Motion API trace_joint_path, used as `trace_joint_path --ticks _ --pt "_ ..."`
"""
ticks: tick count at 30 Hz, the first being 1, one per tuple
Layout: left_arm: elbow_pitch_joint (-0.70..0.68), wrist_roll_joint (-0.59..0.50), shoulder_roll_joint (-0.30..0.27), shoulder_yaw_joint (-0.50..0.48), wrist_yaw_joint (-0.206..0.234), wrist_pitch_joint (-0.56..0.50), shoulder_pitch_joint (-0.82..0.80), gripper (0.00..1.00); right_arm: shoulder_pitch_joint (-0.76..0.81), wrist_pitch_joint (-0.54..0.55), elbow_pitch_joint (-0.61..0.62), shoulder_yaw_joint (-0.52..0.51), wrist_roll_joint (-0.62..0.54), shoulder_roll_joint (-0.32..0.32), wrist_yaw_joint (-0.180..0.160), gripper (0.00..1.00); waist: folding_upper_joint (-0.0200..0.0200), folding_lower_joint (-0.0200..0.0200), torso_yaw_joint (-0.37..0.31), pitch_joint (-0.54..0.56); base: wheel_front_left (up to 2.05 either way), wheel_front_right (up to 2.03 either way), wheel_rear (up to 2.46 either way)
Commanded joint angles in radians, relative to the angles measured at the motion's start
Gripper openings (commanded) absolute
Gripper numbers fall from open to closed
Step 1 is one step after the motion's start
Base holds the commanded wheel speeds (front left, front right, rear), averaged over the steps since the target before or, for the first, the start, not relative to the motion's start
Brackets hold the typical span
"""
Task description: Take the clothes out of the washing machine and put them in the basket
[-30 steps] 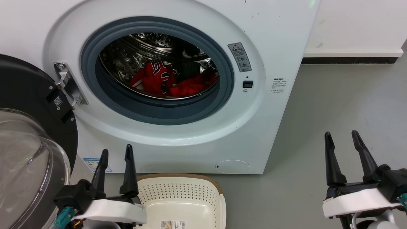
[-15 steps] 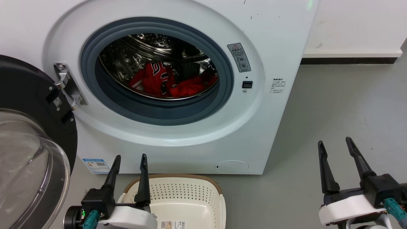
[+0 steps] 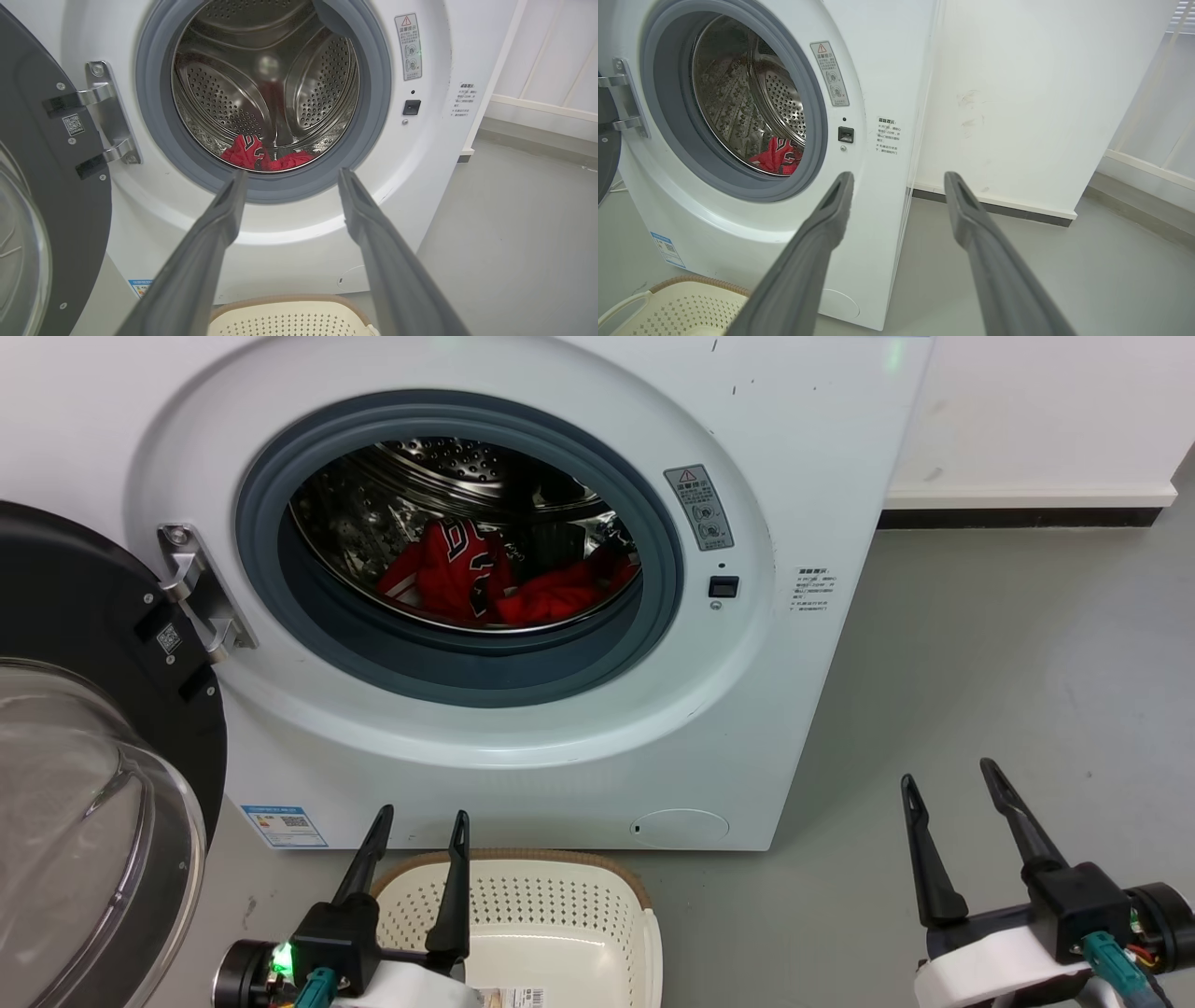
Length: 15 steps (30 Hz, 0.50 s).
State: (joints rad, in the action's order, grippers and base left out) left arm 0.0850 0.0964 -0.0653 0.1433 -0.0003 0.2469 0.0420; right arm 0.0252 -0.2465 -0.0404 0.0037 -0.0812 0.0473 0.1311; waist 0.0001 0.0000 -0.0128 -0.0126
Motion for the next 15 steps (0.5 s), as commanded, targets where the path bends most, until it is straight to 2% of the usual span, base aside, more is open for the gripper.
trace_joint_path --ticks 1,15 --pt "-0.007 -0.021 -0.001 -0.007 -0.002 0.008 -0.002 1.00 0.013 -0.010 -0.016 -0.002 -0.015 0.005 -0.001 1.00 -0.0001 0.0000 0.000 -0.001 0.00 0.00 0.00" --pt "0.033 -0.044 0.012 -0.029 -0.037 0.019 0.006 1.00 0.000 -0.019 -0.070 -0.008 -0.023 0.004 -0.001 1.00 -0.0001 0.0000 -0.006 0.002 0.00 0.00 0.00"
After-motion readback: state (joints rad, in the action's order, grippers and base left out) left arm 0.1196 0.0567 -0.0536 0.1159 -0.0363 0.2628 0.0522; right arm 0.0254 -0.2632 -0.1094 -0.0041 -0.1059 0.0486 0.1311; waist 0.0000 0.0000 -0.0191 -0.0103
